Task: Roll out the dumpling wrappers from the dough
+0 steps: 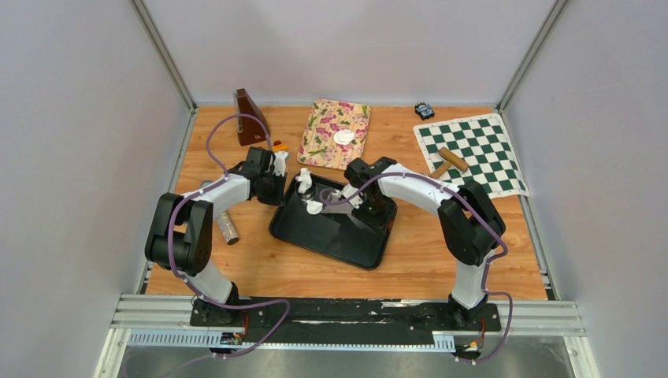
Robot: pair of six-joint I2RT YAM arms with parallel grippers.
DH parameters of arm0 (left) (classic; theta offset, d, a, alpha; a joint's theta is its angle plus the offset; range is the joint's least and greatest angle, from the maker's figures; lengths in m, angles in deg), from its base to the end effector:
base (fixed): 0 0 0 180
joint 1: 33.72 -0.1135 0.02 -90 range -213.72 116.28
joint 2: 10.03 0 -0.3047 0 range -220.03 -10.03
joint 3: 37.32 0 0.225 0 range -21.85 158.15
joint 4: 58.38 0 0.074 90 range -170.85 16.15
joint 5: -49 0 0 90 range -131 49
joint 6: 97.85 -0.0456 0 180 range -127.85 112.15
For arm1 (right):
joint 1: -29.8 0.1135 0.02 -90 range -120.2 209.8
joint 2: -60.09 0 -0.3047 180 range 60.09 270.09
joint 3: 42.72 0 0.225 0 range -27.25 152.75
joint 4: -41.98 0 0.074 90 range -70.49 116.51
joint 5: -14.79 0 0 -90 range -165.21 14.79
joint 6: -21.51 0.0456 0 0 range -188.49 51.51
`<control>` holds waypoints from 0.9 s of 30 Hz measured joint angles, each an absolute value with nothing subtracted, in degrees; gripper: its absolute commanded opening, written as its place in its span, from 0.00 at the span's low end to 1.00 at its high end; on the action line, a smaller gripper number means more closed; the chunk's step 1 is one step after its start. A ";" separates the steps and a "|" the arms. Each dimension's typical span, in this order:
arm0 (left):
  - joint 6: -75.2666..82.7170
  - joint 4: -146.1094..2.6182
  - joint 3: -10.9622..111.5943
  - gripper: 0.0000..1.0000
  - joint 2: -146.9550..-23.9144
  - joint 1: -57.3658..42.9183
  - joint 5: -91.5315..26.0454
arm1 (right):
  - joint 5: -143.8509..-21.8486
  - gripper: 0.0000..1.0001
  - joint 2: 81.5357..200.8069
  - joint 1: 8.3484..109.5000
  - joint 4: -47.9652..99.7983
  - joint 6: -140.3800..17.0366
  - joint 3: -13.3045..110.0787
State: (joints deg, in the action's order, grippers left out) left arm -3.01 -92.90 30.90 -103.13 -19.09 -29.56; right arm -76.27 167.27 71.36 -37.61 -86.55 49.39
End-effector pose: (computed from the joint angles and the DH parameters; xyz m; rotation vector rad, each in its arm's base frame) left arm 0.2890 -0.0848 0.2209 0.2955 2.6076 -0.3803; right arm 0.2370 0.2113 0.2269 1.5193 -2.6541 -0.0024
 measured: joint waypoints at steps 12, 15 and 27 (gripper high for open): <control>-2.05 -92.90 30.70 0.00 -103.13 -19.07 -29.26 | -78.83 0.00 168.38 71.66 -36.58 -85.55 49.48; -1.79 -92.92 30.70 0.00 -103.13 -18.98 -28.91 | -81.10 0.00 168.38 71.16 -36.01 -84.85 48.32; -1.26 -92.92 30.70 0.00 -103.13 -18.78 -28.51 | -85.41 0.00 168.34 69.37 -34.76 -82.81 46.47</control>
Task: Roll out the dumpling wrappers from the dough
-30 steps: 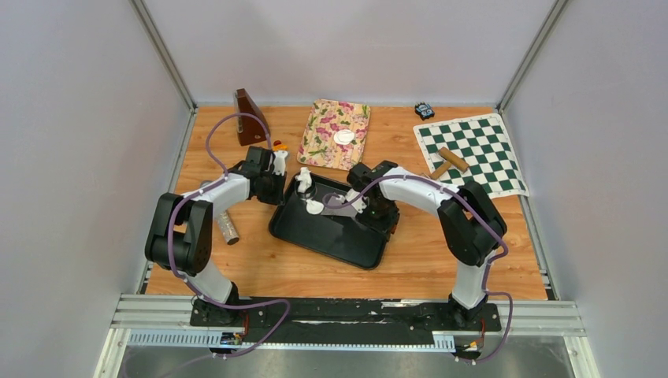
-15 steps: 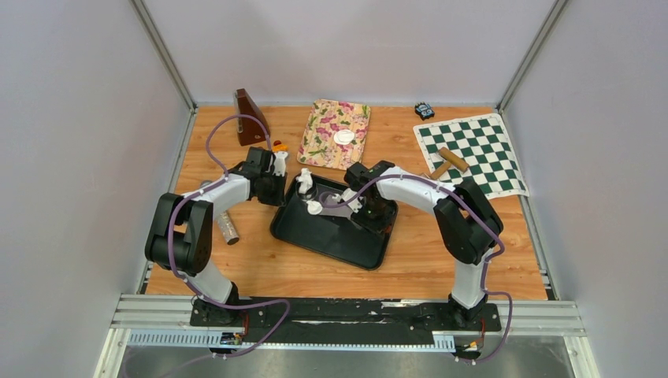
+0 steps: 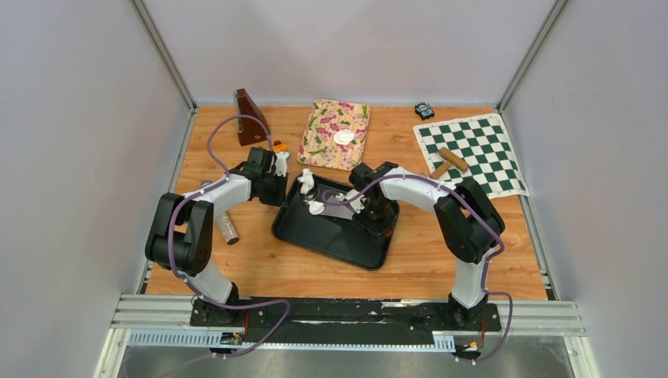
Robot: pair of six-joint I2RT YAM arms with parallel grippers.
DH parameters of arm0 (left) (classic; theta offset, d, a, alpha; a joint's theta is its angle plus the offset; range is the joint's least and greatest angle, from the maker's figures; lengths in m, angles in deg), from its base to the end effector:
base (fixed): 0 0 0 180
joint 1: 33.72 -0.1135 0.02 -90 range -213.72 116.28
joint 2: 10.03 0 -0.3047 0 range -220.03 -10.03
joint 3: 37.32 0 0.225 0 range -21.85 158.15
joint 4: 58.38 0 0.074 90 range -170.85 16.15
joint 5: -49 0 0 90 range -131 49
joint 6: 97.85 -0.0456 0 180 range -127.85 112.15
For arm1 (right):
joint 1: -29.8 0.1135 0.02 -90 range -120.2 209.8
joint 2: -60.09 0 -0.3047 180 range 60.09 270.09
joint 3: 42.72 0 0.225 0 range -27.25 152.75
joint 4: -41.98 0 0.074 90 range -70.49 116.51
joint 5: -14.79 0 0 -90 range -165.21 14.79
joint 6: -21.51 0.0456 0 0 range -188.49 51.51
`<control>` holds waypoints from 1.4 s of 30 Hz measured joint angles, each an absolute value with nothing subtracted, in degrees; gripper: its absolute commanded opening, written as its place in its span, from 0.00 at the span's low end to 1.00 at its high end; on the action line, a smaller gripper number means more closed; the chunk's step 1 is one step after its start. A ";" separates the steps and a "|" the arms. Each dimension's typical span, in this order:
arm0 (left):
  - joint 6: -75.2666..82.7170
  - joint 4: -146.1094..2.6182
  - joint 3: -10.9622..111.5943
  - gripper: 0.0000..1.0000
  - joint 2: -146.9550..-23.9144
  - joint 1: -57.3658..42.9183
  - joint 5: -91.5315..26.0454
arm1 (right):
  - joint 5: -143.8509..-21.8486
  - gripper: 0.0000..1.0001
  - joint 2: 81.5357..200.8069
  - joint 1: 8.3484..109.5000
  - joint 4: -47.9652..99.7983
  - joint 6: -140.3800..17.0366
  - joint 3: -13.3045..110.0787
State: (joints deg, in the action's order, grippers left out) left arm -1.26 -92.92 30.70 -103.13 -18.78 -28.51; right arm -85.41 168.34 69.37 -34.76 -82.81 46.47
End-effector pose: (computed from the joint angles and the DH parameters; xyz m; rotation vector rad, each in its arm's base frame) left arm 0.2875 -0.0869 0.2201 0.2695 2.6180 -0.4162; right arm 0.2385 0.2076 0.2111 1.3454 -2.6766 -0.2277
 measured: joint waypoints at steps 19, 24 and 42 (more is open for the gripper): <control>-1.26 -92.68 30.68 0.00 -103.13 -18.85 -29.52 | -82.65 0.00 171.42 69.41 -33.82 -80.54 50.53; -1.26 -92.68 30.68 0.00 -103.13 -18.85 -29.52 | -81.21 0.00 169.28 69.43 -30.50 -81.50 48.56; -1.24 -92.70 30.68 0.00 -103.13 -18.85 -29.50 | -81.03 0.00 163.86 69.52 -21.76 -84.56 41.33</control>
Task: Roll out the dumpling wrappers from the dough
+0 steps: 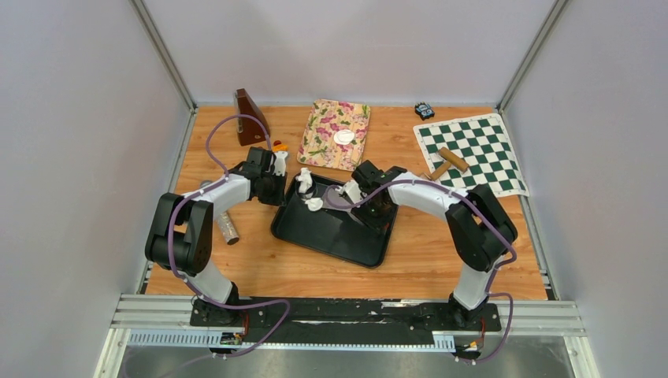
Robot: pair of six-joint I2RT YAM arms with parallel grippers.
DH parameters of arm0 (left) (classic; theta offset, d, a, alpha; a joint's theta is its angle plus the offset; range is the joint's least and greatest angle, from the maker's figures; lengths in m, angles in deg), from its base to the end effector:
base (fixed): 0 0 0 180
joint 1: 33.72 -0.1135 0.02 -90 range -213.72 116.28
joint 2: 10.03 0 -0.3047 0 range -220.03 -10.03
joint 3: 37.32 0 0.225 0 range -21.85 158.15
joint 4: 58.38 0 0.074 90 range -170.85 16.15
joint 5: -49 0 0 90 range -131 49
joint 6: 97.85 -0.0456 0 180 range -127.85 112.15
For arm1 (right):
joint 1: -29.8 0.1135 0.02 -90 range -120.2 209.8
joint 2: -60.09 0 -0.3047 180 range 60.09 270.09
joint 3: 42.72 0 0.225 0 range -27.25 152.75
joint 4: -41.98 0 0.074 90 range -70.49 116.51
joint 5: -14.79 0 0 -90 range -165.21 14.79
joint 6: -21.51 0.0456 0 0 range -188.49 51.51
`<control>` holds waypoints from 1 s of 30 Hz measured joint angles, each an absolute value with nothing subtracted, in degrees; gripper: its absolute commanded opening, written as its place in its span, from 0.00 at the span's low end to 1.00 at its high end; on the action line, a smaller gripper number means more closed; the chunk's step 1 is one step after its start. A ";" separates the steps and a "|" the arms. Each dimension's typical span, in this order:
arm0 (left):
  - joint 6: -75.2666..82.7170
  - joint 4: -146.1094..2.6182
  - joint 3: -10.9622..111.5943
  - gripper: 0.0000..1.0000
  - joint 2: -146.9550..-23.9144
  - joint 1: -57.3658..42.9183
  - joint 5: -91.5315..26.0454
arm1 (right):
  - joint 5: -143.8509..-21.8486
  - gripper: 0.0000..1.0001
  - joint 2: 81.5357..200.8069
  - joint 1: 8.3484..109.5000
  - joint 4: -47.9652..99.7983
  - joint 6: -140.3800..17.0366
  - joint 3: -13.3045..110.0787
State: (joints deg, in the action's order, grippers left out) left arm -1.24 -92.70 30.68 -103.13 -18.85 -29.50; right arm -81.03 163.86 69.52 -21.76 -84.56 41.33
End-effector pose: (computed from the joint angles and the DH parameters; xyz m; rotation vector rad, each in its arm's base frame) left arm 0.2882 -0.0859 0.2201 0.2613 2.6150 -0.3937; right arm 0.2416 0.2067 0.2149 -1.4325 2.6871 0.1872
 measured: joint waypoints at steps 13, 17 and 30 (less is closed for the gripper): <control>-1.24 -92.72 30.68 0.00 -103.13 -18.85 -29.52 | -82.24 0.00 159.40 70.64 -18.87 -85.70 39.95; -1.24 -92.74 30.68 0.00 -103.13 -18.85 -29.50 | -82.78 0.00 159.27 70.81 -18.37 -85.81 39.54; -1.24 -92.72 30.68 0.00 -103.13 -18.85 -29.50 | -83.22 0.00 153.52 71.14 -17.48 -87.32 39.03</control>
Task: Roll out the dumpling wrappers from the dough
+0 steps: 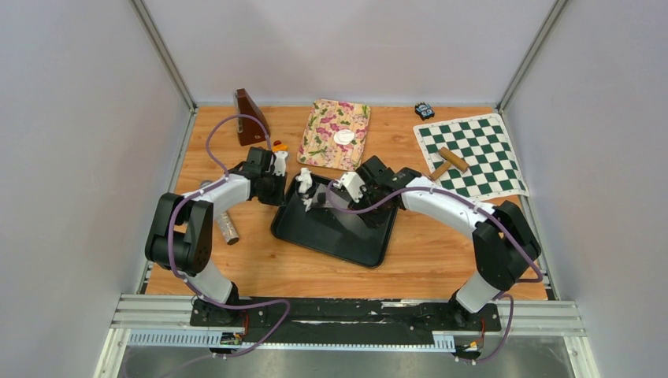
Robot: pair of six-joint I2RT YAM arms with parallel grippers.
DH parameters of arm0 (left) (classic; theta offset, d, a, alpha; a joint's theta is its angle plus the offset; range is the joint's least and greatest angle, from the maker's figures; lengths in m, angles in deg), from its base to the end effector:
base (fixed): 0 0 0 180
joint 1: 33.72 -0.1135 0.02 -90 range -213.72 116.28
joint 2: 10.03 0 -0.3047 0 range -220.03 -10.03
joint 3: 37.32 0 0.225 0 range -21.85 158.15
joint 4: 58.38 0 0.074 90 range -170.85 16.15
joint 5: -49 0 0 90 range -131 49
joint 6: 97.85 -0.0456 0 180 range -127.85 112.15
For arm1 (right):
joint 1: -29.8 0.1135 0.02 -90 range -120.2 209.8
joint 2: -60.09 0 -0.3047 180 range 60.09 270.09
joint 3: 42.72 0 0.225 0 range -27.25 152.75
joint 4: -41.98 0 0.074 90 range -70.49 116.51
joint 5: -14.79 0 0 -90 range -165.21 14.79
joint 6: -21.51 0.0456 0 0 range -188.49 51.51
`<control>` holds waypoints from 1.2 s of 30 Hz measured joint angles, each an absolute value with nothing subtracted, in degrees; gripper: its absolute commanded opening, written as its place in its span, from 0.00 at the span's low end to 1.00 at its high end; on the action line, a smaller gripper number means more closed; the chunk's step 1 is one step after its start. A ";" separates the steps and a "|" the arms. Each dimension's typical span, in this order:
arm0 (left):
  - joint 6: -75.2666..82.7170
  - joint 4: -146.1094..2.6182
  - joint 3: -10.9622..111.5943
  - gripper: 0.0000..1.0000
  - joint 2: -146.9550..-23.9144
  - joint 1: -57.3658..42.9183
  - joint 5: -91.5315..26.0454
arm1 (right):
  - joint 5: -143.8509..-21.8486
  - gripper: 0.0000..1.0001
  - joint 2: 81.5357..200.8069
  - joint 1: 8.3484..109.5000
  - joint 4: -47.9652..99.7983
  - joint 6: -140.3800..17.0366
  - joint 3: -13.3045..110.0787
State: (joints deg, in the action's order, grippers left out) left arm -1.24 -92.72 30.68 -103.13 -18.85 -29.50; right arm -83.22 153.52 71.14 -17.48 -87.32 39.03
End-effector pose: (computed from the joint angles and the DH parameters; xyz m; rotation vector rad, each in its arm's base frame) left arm 0.2882 -0.0859 0.2201 0.2613 2.6153 -0.3937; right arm 0.2189 0.2010 0.2593 -1.4482 2.4341 0.2863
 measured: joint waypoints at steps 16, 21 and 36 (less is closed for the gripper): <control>-1.26 -92.72 30.68 0.00 -103.13 -18.85 -29.47 | -81.03 0.00 150.65 71.38 -19.55 -90.07 39.03; -1.26 -92.72 30.68 0.00 -103.13 -18.85 -29.47 | -80.97 0.00 146.20 71.40 -22.87 -90.46 39.12; -1.26 -92.72 30.68 0.00 -103.13 -18.85 -29.52 | -81.58 0.00 156.82 71.38 -26.59 -88.96 38.07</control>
State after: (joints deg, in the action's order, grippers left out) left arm -1.26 -92.72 30.68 -103.13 -18.85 -29.52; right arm -81.58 156.82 71.38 -26.59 -88.96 38.07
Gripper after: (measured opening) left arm 0.018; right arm 0.287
